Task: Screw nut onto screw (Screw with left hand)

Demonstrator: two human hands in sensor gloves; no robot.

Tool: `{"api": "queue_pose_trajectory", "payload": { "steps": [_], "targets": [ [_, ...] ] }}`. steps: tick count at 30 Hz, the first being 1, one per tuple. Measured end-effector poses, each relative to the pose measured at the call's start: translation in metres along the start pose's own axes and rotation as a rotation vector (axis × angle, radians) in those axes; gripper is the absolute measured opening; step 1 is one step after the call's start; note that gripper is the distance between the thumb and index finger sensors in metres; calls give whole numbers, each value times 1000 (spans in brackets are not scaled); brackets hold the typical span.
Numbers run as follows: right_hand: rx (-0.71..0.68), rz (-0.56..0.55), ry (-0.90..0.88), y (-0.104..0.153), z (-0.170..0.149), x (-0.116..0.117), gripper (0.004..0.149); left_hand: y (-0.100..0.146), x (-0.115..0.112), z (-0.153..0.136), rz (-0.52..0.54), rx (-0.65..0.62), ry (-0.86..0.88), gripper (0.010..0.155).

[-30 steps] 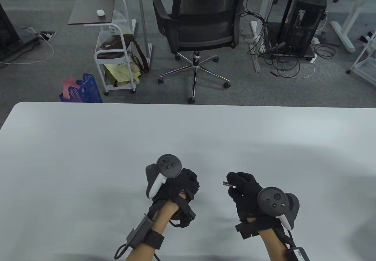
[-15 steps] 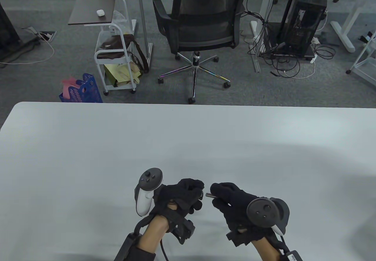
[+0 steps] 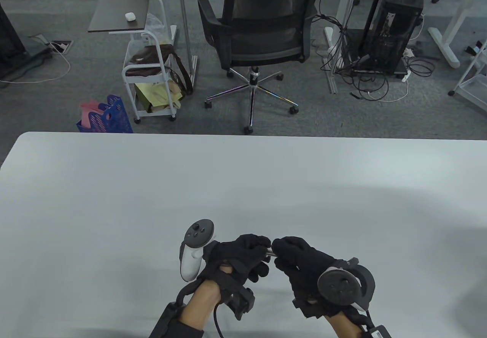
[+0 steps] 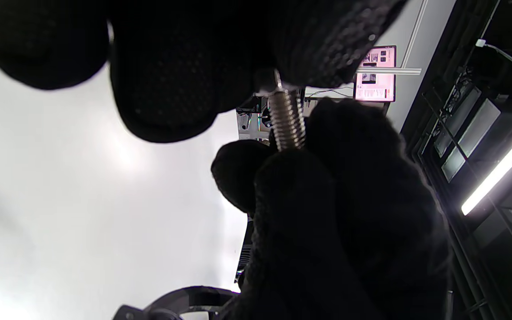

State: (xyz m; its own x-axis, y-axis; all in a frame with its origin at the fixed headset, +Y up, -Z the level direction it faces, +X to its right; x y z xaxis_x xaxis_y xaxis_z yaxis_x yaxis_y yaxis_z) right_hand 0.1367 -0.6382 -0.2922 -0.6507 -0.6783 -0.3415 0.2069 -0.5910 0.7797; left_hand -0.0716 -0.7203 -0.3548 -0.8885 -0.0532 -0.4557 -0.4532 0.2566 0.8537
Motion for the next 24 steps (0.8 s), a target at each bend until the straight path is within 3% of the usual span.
{"api": "queue_pose_trajectory", "payload": {
  "steps": [6, 13, 17, 20, 24],
  "targets": [
    [-59, -69, 30, 3, 6, -7, 40, 2, -6, -11, -21, 77, 191, 50],
    [-113, -107, 49, 6, 10, -8, 39, 3, -7, -12, -9, 98, 185, 52],
    [-130, -89, 60, 6, 13, -8, 39, 5, -5, -7, 15, 83, 80, 53],
    [-100, -60, 30, 4, 10, -6, 39, 4, -4, -6, 7, 70, 69, 52],
    [7, -16, -59, -1, -3, -5, 40, 3, -9, 7, -21, -43, 12, 50]
  ]
}}
Point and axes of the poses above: the tracker on the back of each hand, its own z axis roughly to the thumb side, its own y axis roughly from the fingertips to the wrist, x = y × z, the point moved 3 cm from there along -y, roughly from the wrist to the fingertips, and after that the axes turned 4 degrees about x, right-handed, at the moved point
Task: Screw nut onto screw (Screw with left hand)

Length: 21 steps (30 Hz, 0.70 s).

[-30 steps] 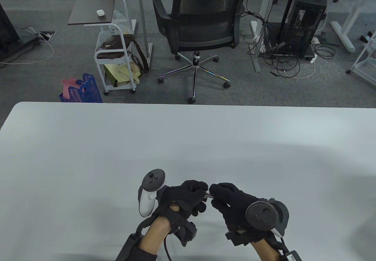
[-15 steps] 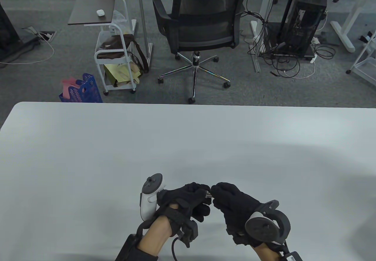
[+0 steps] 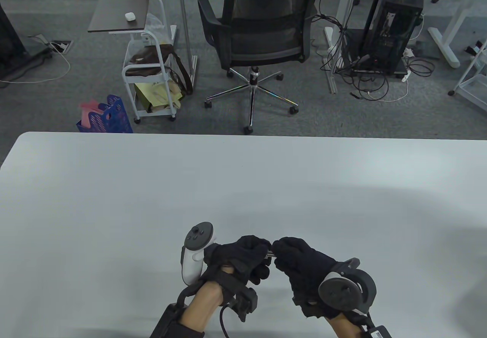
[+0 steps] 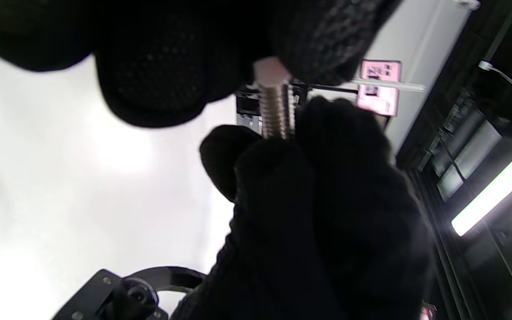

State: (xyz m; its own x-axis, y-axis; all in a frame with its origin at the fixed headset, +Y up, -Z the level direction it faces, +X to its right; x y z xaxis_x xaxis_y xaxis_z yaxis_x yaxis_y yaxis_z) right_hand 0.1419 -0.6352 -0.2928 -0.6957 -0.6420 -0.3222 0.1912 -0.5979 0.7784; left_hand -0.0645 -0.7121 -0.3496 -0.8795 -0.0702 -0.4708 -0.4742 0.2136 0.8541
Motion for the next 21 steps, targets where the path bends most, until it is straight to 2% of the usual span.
{"api": "queue_pose_trajectory", "payload": {
  "steps": [3, 4, 5, 7, 10, 11, 13, 15, 16, 18, 19, 21],
  "targets": [
    [73, 6, -82, -1, -11, -1, 40, -1, -3, 2, -38, -39, 22, 52],
    [81, 17, -91, -2, -12, -1, 40, -1, -4, 0, -56, -43, 44, 60],
    [83, 22, -95, -2, -13, 0, 40, -1, -4, -2, -52, -41, 61, 68],
    [84, 29, -95, -2, -13, 1, 40, 0, -1, -7, 21, 3, 28, 75],
    [78, 42, -86, -2, -11, 4, 40, 0, 1, -11, 54, 52, -63, 62],
    [72, 56, -69, -2, -11, 5, 40, -1, 0, -9, 45, 36, -68, 56],
    [84, 61, -83, -1, -12, 6, 40, -2, -3, -4, -11, 13, -83, 53],
    [98, 53, -101, -2, -14, 5, 40, -2, -3, -2, -84, -9, -57, 57],
    [99, 55, -103, -2, -14, 5, 40, -2, -3, -3, -83, -5, -41, 67],
    [98, 62, -108, -2, -13, 6, 40, 1, 4, -6, 1, 29, -62, 77],
    [103, 67, -111, -2, -13, 8, 41, 1, 6, -8, 44, 47, -94, 72],
    [117, 78, -115, -2, -12, 11, 42, -1, 6, -8, 38, 50, -128, 57]
  ]
}}
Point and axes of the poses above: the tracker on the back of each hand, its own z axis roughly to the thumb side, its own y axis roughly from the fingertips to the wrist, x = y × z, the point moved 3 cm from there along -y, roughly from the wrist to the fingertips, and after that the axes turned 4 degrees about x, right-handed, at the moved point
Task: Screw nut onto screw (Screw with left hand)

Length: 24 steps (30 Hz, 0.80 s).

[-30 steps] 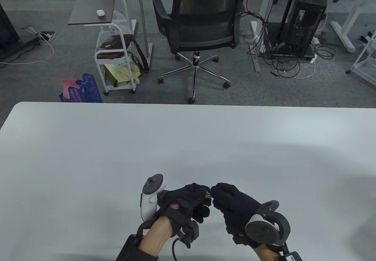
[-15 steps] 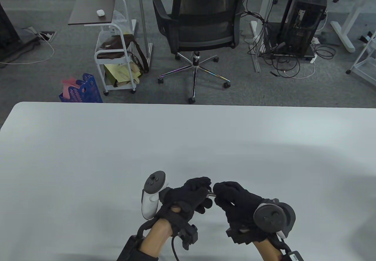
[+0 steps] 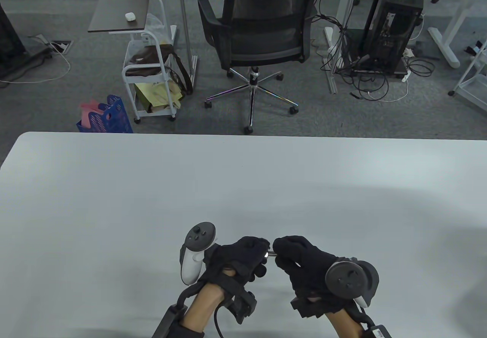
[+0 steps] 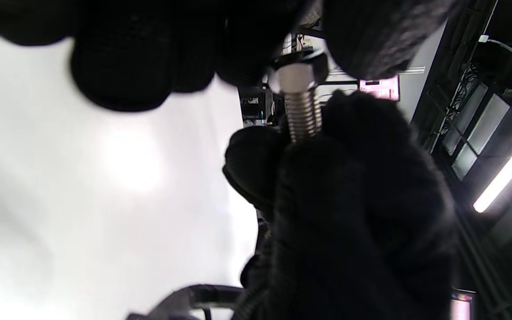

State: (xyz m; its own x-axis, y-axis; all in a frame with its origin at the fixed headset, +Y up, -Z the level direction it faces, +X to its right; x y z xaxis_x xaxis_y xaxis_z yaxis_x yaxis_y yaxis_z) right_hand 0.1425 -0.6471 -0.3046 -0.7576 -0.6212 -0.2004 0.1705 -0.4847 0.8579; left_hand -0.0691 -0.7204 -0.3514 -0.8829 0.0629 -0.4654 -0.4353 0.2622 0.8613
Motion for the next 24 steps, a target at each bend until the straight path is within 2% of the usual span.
{"api": "queue_pose_trajectory", "payload": {
  "steps": [3, 8, 11, 12, 14, 15, 17, 19, 22, 24],
  "targets": [
    [49, 90, -33, -4, -1, 9, 50, 3, 5, 5, 42, -12, -3, 54],
    [68, 68, 87, -13, 10, 15, 48, 4, 12, 12, 61, -60, 2, 53],
    [31, 57, 196, -12, 16, 19, 46, 4, 13, 12, 43, -78, 15, 53],
    [11, 49, 217, -11, 17, 20, 46, 3, 13, 10, 34, -70, 16, 54],
    [-9, 23, 221, -6, 14, 21, 45, 2, 13, 1, 28, -18, 1, 70],
    [-2, 22, 214, -5, 12, 21, 45, 1, 13, -1, 47, -2, -12, 74],
    [1, 27, 213, -2, 9, 21, 45, 0, 12, -3, 76, 2, -55, 62],
    [-9, 23, 213, 1, 7, 20, 45, -2, 7, 1, 60, -11, -72, 55],
    [-9, 31, 211, 4, 4, 21, 45, -2, 1, 6, 3, -34, -95, 54],
    [-30, 23, 248, 5, 6, 21, 45, -2, 0, 3, -35, -30, -74, 59]
  ]
}}
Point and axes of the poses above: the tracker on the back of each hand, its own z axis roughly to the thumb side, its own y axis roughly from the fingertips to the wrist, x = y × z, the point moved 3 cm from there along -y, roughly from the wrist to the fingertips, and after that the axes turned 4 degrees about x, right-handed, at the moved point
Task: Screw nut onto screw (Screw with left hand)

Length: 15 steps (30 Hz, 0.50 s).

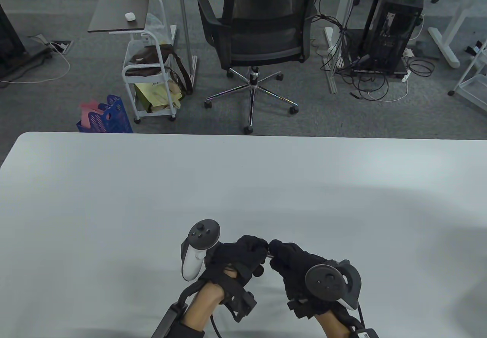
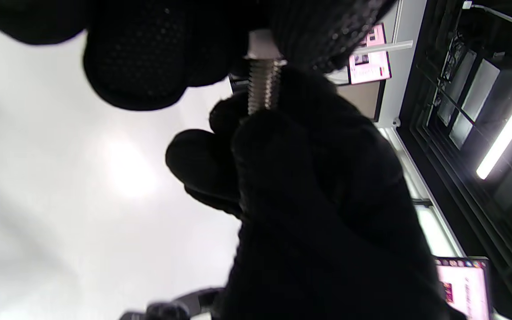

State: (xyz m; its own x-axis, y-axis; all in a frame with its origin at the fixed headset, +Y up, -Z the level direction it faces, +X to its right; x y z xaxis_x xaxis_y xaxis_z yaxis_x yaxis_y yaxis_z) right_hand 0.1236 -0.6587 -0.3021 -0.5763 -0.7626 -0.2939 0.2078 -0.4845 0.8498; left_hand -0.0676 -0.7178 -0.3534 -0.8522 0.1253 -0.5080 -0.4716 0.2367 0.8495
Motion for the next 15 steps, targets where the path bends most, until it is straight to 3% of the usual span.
{"api": "queue_pose_trajectory", "payload": {
  "steps": [2, 3, 7, 12, 15],
  "targets": [
    [-14, -14, 21, 0, 2, -1, 44, 1, 1, -5, 13, 40, 9, 76],
    [-7, -10, 2, 0, 2, 0, 44, 1, 3, -7, 51, 54, -14, 76],
    [-20, 6, 20, 1, 4, 4, 45, 0, 3, -6, 53, 52, -39, 58],
    [0, 11, 22, 1, 4, 5, 45, -1, 3, -4, 0, 37, -11, 56],
    [61, 52, -103, 1, -1, 10, 47, 0, 5, -6, 31, 47, -9, 55]
  ]
}}
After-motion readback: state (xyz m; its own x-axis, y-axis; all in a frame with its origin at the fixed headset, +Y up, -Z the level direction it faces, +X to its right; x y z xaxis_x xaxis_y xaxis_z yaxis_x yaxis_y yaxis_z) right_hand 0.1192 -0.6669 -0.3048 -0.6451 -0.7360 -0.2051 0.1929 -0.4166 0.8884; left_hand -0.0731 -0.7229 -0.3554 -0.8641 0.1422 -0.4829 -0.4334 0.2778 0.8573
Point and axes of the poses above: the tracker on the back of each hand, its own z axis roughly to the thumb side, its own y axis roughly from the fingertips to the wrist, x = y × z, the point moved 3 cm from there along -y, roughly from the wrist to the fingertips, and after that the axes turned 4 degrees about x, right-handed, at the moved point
